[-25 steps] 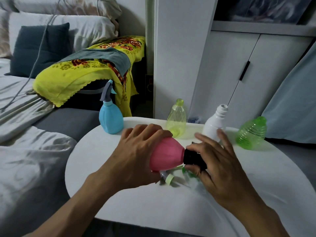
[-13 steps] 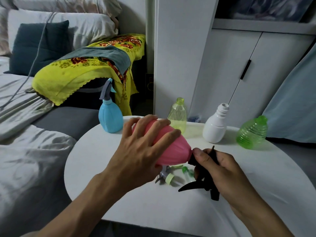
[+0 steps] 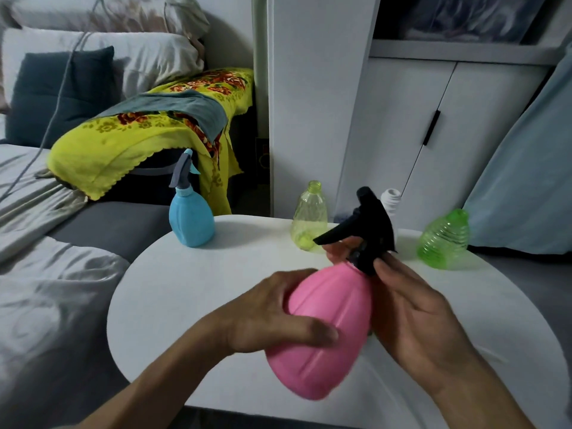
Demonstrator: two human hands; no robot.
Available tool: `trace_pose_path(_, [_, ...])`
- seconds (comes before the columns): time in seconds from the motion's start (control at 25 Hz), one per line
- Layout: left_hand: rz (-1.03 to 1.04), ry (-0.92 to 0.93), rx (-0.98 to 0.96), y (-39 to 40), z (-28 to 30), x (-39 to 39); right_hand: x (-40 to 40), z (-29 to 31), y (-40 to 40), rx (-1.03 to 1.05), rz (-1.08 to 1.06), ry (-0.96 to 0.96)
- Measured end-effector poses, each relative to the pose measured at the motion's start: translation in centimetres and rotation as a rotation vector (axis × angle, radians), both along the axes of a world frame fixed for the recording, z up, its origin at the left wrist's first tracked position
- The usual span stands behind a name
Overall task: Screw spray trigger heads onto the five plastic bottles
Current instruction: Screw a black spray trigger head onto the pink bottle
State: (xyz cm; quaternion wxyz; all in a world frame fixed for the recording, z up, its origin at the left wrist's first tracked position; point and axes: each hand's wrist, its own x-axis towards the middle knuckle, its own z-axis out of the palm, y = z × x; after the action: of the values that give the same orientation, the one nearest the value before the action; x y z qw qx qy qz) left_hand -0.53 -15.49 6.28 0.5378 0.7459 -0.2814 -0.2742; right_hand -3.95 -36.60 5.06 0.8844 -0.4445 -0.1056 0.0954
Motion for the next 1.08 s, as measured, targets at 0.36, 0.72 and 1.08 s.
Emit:
trace_pose_path(0.36, [0.13,-0.143,-0.044,-0.9,-1.1,-0.7,0.2,-0.4,1.1,-0.097,-0.284,0.021])
trace_pose_path(0.72, [-0.135,0.33,-0.138,0.3,0.4,-0.4,0.1,0.2,0.0,0.009,-0.068,-0.056])
trace_pose_path(1.08, [-0.006,0.145,-0.145,0.0,-0.6,-0.6,-0.1,0.3,1.1,-0.118,-0.25,-0.044])
